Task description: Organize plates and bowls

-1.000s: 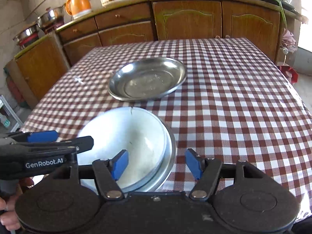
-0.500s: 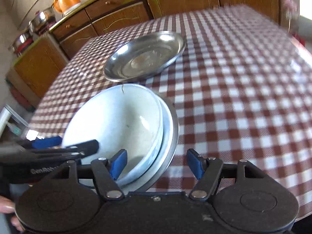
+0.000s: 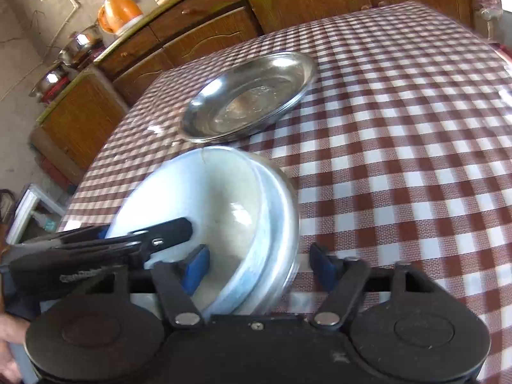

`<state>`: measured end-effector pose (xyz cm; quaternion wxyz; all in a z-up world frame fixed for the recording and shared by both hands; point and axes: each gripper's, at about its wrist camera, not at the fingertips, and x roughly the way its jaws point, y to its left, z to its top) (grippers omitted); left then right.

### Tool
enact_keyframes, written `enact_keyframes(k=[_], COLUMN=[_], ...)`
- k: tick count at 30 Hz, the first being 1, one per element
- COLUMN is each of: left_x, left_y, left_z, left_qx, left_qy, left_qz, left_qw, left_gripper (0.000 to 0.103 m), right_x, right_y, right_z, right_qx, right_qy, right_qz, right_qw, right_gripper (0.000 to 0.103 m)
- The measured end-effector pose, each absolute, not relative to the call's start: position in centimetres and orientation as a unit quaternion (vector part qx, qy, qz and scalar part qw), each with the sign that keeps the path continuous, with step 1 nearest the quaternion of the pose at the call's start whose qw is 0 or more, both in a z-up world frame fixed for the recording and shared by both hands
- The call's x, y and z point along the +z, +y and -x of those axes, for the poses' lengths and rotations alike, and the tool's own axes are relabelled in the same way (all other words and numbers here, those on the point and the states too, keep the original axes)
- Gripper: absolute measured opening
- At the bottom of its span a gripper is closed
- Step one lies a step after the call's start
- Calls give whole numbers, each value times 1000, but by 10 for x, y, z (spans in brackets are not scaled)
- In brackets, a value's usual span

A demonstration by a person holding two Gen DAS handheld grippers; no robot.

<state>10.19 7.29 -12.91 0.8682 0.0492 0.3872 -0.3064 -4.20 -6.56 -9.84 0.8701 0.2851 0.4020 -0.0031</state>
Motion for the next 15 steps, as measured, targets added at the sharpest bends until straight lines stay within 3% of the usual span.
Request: enact_keyframes(k=[8, 15], left_x=[-130, -120], left_y=[87, 105], left_z=[-104, -86], left_qx=[-294, -286], left_qy=[405, 402], left_qz=[-1, 11], left_qw=[866, 870], left_gripper=[57, 57], right_x=[-97, -93], right_y=[-59, -57], right_z=[37, 37], right_qx=[-27, -29], right_qy=[394, 387], right_qz=[-283, -271], right_qw=[874, 881], right_gripper=[59, 58])
